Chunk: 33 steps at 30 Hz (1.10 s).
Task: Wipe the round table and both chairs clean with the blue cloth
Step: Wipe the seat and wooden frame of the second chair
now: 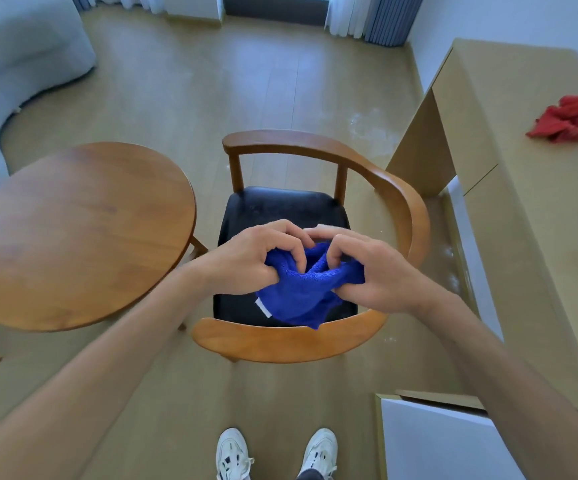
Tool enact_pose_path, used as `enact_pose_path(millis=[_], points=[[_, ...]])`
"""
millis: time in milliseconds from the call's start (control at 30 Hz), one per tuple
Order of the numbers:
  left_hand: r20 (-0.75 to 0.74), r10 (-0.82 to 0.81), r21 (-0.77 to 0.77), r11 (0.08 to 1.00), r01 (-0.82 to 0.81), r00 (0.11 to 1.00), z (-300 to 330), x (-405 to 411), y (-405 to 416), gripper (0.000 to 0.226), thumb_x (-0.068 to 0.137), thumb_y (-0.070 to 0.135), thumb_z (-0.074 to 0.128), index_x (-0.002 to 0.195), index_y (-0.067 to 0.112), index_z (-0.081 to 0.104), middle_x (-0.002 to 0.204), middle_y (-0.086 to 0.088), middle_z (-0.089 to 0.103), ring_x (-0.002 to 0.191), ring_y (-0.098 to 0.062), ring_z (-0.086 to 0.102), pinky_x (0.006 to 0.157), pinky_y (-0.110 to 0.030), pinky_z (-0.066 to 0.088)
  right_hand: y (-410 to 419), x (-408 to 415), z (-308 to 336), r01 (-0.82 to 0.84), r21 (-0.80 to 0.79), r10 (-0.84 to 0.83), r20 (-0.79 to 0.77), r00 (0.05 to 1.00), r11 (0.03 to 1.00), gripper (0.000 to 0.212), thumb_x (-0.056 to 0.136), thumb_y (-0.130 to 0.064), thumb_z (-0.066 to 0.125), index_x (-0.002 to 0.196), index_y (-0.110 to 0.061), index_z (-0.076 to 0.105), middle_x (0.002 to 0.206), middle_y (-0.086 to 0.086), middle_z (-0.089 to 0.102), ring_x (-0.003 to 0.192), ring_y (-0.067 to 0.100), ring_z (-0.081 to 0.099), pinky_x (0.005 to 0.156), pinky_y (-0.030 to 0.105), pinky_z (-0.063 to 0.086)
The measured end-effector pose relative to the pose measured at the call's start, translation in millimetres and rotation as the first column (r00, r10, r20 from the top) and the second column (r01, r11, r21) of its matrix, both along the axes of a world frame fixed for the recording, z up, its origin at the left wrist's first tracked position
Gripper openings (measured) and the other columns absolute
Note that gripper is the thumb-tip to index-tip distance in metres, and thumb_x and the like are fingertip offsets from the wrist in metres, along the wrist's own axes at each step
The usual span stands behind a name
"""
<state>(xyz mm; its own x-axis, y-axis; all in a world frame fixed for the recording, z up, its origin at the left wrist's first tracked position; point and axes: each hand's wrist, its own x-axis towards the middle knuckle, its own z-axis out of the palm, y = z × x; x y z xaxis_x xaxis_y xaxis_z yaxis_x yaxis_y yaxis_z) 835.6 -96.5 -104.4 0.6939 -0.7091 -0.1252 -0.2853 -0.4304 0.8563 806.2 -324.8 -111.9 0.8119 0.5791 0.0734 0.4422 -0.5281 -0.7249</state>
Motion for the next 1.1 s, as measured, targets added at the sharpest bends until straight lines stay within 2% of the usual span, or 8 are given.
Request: enact_pose_path(millis=[133,300,400,567,700,800,967,1100], points=[[0.028,-0.014,0.068,0.998,0.012,1.000,19.0,4.4,6.6,0.049,0.075,-0.017,0.057,0.080,0.032,0.062,0.121,0.007,0.051,0.113,-0.007,0.050,0.089,-0.026,0.047,3.8,1.7,16.0,0.045,0.016,-0.043,-0.123,0.991,0.999,0.028,0.075,0.002,0.070,0.085,-0.016,0.051,0.095,0.002,0.064,0.080,0.016,0.061,0.067,0.035,0.055],[0.131,0.015,0.153,0.988,-0.035,0.991,42.1,13.2,22.0,0.049,0.078,-0.009,0.056,0.103,0.032,0.063,0.103,0.014,0.058,0.099,-0.003,0.053,0.079,-0.016,0.046,-5.8,3.6,32.4,0.092,-0.079,-0.098,-0.075,0.992,0.993,0.047,0.079,-0.009,0.072,0.120,-0.021,0.053,0.090,-0.013,0.060,0.085,0.006,0.059,0.073,0.015,0.051],[0.105,0.048,0.150,0.987,-0.063,0.993,49.4,16.3,28.6,0.048,0.080,-0.005,0.061,0.116,0.026,0.058,0.103,0.014,0.060,0.098,0.003,0.055,0.076,-0.010,0.047,-13.3,8.4,42.1,0.103,-0.176,-0.102,0.013,0.995,0.979,0.022,0.082,-0.017,0.072,0.102,-0.022,0.066,0.086,-0.017,0.053,0.082,0.006,0.054,0.068,0.014,0.043],[0.218,0.053,0.229,0.968,-0.104,0.974,58.9,20.4,33.2,0.039,0.080,0.002,0.064,0.101,0.034,0.060,0.092,0.017,0.059,0.086,-0.002,0.055,0.066,-0.013,0.043,-17.0,14.4,55.7,0.121,-0.235,-0.103,0.085,0.991,0.964,0.012,0.081,-0.022,0.074,0.090,-0.023,0.067,0.103,-0.013,0.051,0.096,0.004,0.048,0.077,0.013,0.040],[0.391,0.032,0.283,0.947,-0.153,0.920,64.1,24.8,34.0,0.037,0.077,-0.001,0.063,0.096,0.030,0.067,0.102,0.014,0.055,0.098,-0.008,0.042,0.082,-0.023,0.033,-11.6,17.1,68.8,0.036,-0.227,-0.032,0.017,0.999,0.973,0.014,0.087,-0.016,0.068,0.097,-0.026,0.064,0.080,-0.024,0.056,0.076,0.000,0.058,0.065,0.014,0.046],[0.556,-0.040,0.341,0.922,-0.184,0.830,69.5,28.5,29.6,0.037,0.079,-0.006,0.059,0.096,0.024,0.074,0.112,0.010,0.048,0.099,-0.010,0.027,0.085,-0.025,0.023,-6.6,21.6,73.9,0.006,-0.228,0.007,0.057,0.998,0.974,0.023,0.088,-0.015,0.065,0.110,-0.022,0.065,0.088,-0.020,0.062,0.079,-0.003,0.058,0.070,0.010,0.047],[0.490,0.008,0.157,0.983,-0.097,0.872,89.3,29.1,10.4,0.034,0.077,-0.021,0.053,0.077,0.006,0.074,0.111,-0.001,0.053,0.096,-0.017,0.051,0.084,-0.029,0.046,7.9,32.6,83.6,0.051,-0.172,-0.008,0.244,0.970,0.984,0.020,0.082,-0.006,0.071,0.100,-0.014,0.068,0.117,0.001,0.063,0.098,0.013,0.058,0.083,0.023,0.049],[0.430,0.067,-0.026,0.998,-0.061,0.900,98.6,30.5,2.6,0.042,0.070,-0.030,0.050,0.073,0.004,0.075,0.107,-0.008,0.062,0.101,-0.020,0.061,0.089,-0.031,0.050,12.3,41.1,94.6,0.043,-0.079,-0.030,0.158,0.987,0.996,0.020,0.075,-0.003,0.074,0.085,-0.017,0.064,0.136,-0.008,0.052,0.096,-0.002,0.054,0.076,0.006,0.038]])
